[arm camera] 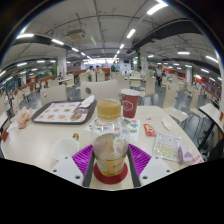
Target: Pour water
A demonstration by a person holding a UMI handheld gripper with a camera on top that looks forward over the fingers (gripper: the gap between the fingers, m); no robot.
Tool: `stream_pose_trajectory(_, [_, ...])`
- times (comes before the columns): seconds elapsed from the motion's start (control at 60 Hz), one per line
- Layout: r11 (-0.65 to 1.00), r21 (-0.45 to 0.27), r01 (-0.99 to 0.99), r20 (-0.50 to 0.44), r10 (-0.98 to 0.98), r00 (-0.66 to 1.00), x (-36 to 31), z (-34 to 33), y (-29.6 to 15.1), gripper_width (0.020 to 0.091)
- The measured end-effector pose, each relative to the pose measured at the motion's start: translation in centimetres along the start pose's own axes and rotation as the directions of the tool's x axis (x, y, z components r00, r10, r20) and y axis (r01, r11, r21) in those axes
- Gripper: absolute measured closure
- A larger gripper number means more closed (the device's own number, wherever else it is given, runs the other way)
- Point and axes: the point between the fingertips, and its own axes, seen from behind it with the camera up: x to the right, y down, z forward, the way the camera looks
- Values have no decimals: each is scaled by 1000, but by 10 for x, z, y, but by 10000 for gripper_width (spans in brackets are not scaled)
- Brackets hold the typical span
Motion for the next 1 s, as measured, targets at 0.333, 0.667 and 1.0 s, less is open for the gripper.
stream_pose_trajectory(0.333, [993,-110,-34,-60,27,998,-11,-74,6,255])
stream_pose_trajectory(0.667, [987,-158,-44,-88,30,996,-70,-192,-8,255])
stream_pose_trajectory(1.0, [988,-153,-14,-81,2,997,-93,-233,-12,252])
